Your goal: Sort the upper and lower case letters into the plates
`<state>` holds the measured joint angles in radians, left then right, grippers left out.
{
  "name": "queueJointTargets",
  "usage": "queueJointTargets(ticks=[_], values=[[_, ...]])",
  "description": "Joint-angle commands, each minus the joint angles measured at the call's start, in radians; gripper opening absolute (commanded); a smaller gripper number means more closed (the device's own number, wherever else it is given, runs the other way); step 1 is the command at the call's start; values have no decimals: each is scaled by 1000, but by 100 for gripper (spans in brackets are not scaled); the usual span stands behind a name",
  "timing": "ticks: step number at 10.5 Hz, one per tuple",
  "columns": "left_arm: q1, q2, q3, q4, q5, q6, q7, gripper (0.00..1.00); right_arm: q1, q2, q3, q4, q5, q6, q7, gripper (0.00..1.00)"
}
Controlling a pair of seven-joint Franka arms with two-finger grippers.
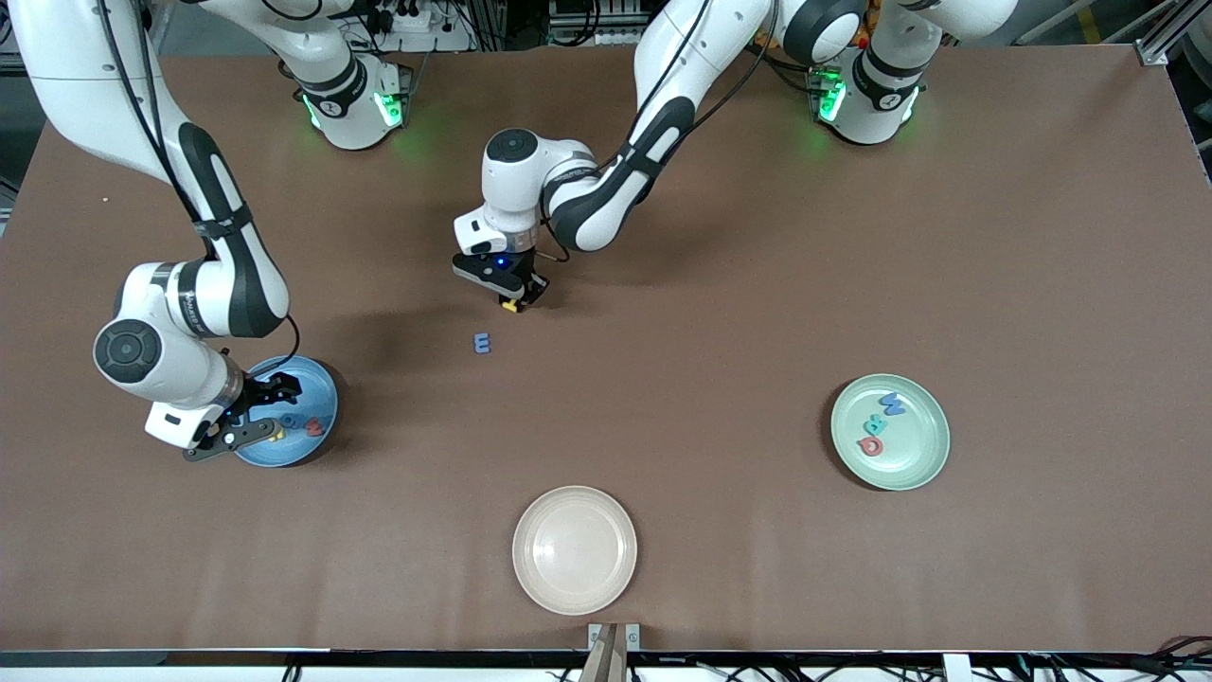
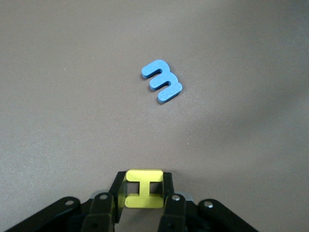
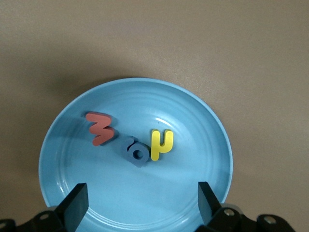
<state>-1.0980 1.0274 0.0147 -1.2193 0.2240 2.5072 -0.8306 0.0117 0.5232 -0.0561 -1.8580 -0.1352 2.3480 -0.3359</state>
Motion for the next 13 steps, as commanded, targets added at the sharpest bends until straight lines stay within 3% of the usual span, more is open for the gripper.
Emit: queueJointTargets(ticks=[1, 4, 7, 10, 12, 13], values=[[15, -51, 10, 14, 9, -103, 2, 0, -15, -20, 15, -23, -14, 4, 3, 100], [116, -176, -2, 9, -3, -195, 5, 0, 32, -19, 22, -23, -9, 1, 84, 100], [286, -309, -13, -2, -95, -298, 69, 0, 230, -12, 22, -24, -9, -18, 402, 100], [473, -470, -16, -130, -147, -375, 177, 0, 399, -14, 45, -91, -4, 19, 633, 100], [610, -520, -16, -172, -173, -465, 284, 0, 404, -26, 108, -269, 75, 287, 687, 100], [674, -518, -15, -175, -173, -531, 351, 0, 415, -37, 111, -301, 77, 312, 693, 100]])
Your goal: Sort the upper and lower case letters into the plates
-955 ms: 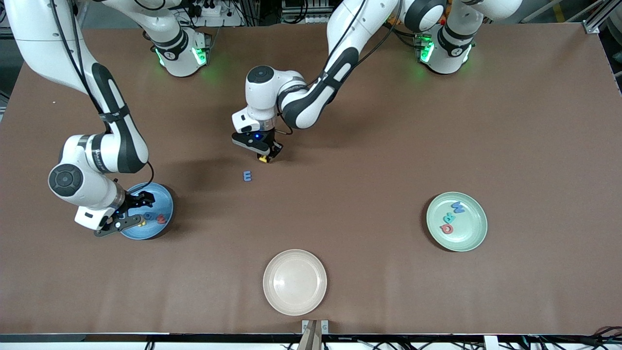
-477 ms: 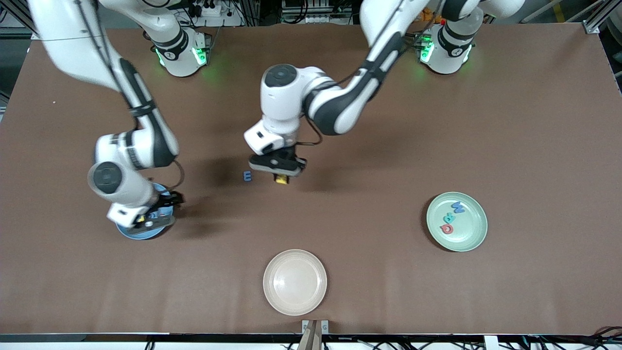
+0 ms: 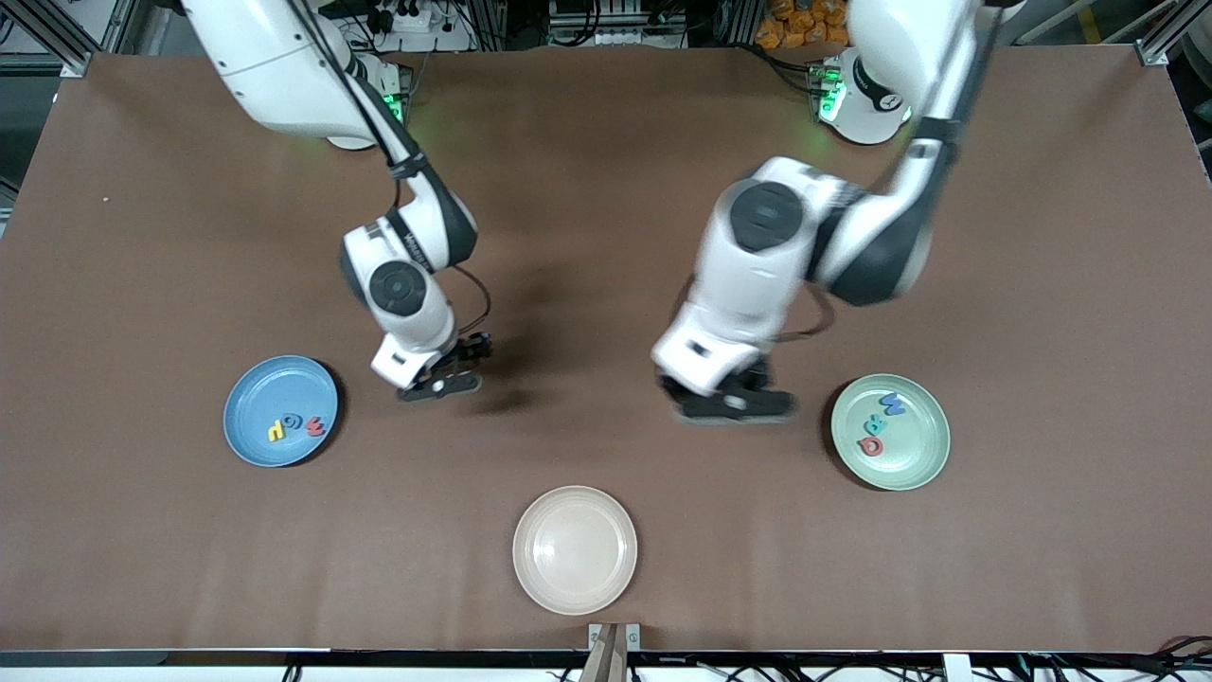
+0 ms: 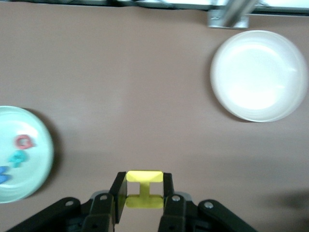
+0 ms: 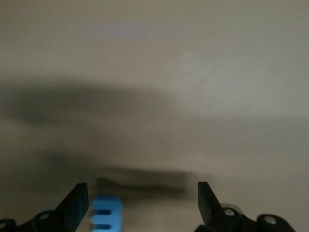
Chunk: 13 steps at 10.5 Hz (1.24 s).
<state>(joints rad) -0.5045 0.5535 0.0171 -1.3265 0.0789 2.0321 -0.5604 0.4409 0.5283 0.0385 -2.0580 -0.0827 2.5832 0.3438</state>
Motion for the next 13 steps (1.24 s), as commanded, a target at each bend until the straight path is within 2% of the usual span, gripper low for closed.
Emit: queueJointTargets(ticks=[1, 4, 7, 9, 10, 11, 12, 13], values=[[133, -38, -17, -89, -28, -84, 138, 0, -11, -51, 20, -119, 24, 69, 15, 100], [230, -17, -15, -221, -5, -29, 194, 0, -11, -88, 55, -137, 31, 26, 50, 100], [365, -27, -19, -324, -19, 60, 394, 0, -13, -82, 63, -105, 32, 17, 66, 100], [373, -18, -16, -404, -21, 192, 404, 0, -11, -76, 61, -94, 31, 18, 76, 100], [382, -6, -16, -401, -21, 194, 395, 0, -8, -64, 60, -77, 31, 18, 78, 100], [389, -6, -16, -398, -19, 191, 392, 53, -8, -38, 60, -55, 29, 21, 93, 100], [394, -13, -14, -390, -19, 188, 401, 100, -7, -21, 60, -41, 29, 23, 99, 100], [396, -27, -12, -386, -18, 186, 398, 100, -7, -19, 60, -40, 27, 25, 98, 100]])
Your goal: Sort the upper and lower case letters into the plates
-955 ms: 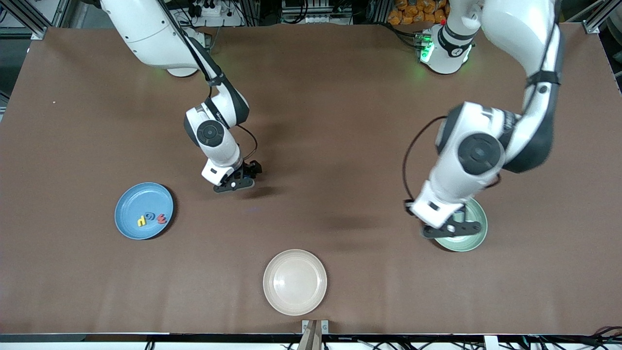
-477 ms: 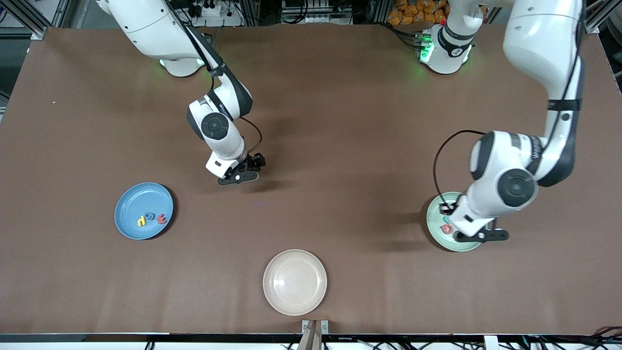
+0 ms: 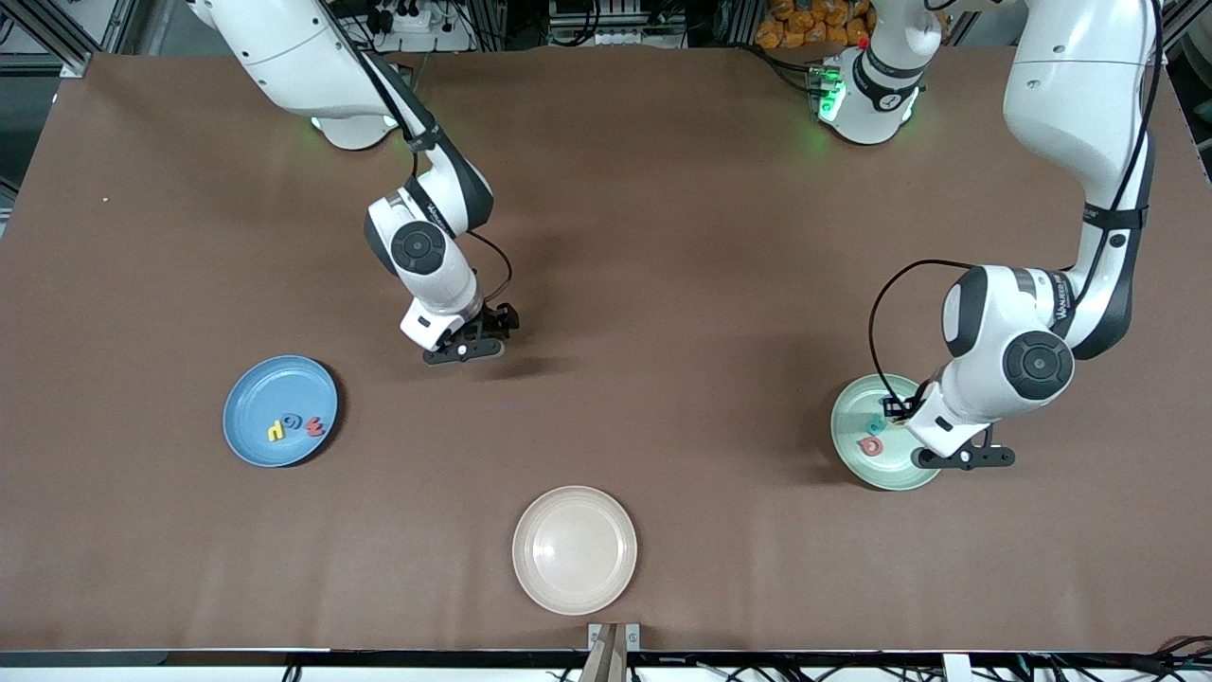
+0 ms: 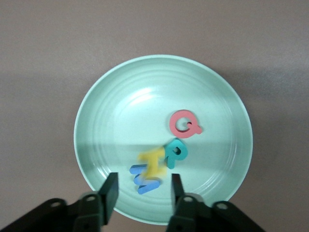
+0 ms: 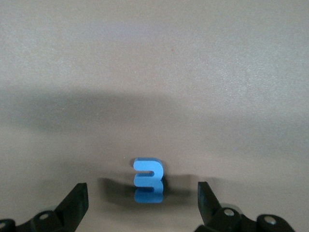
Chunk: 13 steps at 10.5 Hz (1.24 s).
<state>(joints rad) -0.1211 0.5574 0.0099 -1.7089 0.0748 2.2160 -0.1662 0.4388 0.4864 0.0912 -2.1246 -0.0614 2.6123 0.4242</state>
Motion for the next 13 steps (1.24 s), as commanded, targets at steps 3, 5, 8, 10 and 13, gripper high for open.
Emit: queueJointTargets(ticks=[3, 5, 8, 10, 13], values=[[12, -53, -1, 160, -7, -216, 5, 100, -14, 29, 5, 25, -3, -4, 18, 11], [14, -63, -5, 264, -19, -372, -2, 100, -17, 29, 5, 23, -3, -1, 13, 0], [15, -203, 1, 261, -24, -441, -4, 100, -31, 17, 4, 26, -3, -11, 2, 0], [15, -283, 2, 259, -21, -502, -6, 100, -69, -20, 1, 46, -6, -12, -19, 0], [17, -358, 8, 256, -21, -580, 0, 100, -223, -57, -16, 214, -8, -269, -256, 0]])
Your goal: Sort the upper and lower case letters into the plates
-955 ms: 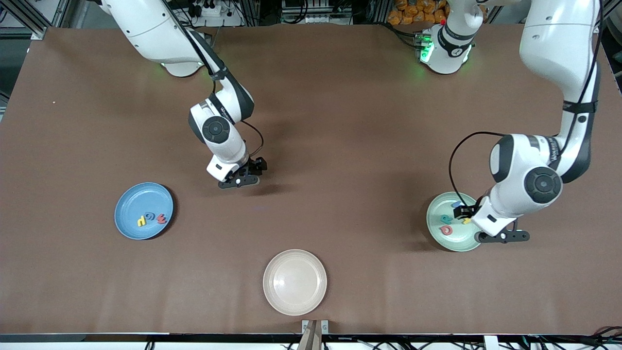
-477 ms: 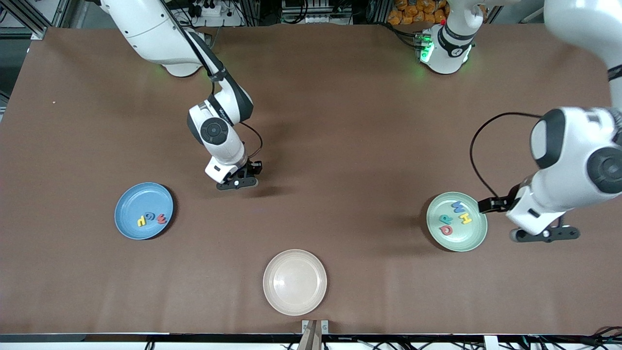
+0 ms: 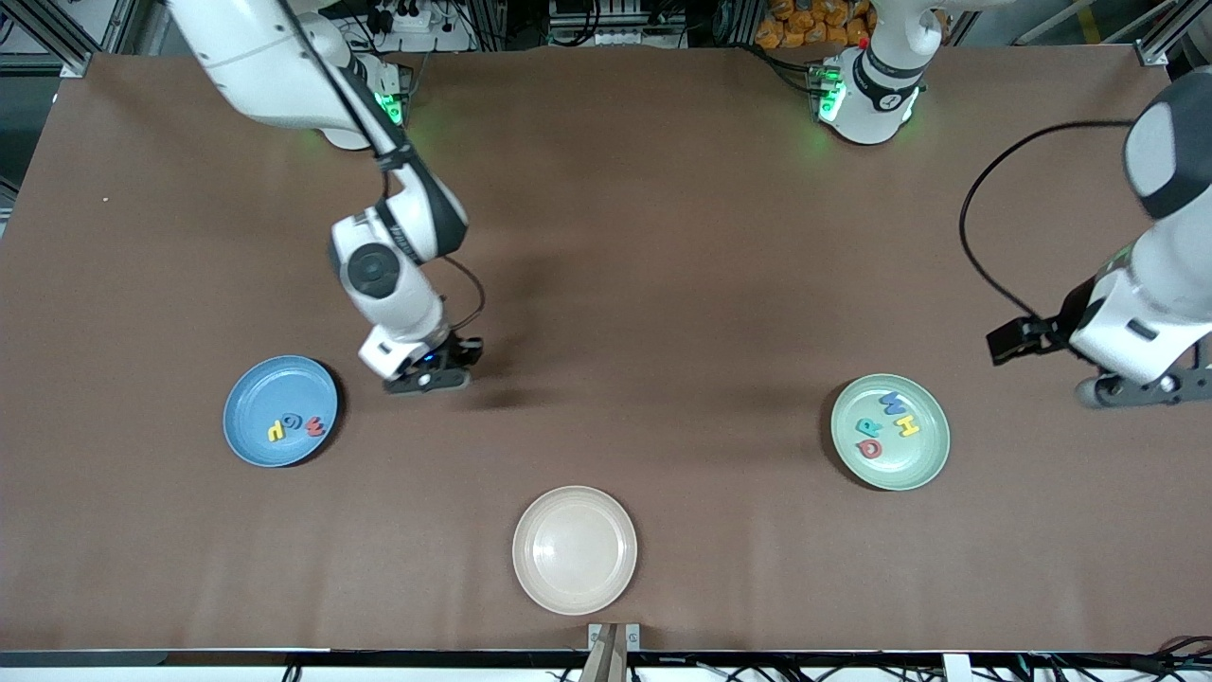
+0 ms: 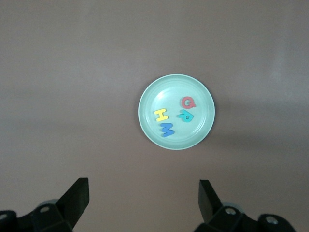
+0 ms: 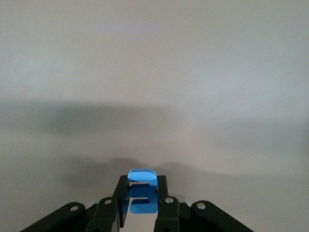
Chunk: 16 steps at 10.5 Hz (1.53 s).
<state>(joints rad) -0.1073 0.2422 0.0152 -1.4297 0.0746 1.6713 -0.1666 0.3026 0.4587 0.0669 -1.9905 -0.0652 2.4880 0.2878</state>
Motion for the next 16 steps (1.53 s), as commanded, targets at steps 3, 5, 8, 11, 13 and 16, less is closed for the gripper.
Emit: queueJointTargets(ticks=[3, 5, 8, 11, 13, 16], values=[[38, -113, 9, -23, -117, -80, -1, 100, -274, -31, 7, 141, -5, -273, -435, 0], [38, -155, 14, -21, -105, -116, 4, 100, -397, -18, 7, 145, -5, -264, -620, 0], [109, -179, 9, -15, -114, -122, 27, 100, -404, -20, 7, 154, -5, -264, -613, 100], [104, -191, 8, -12, -101, -156, 24, 100, -399, -50, 10, 188, -4, -277, -579, 100], [106, -199, 0, -11, -55, -160, 21, 100, -390, -134, 10, 132, -4, -288, -546, 100], [115, -216, -40, -11, -25, -162, 27, 100, -318, -315, 8, -51, -15, -282, -422, 100]])
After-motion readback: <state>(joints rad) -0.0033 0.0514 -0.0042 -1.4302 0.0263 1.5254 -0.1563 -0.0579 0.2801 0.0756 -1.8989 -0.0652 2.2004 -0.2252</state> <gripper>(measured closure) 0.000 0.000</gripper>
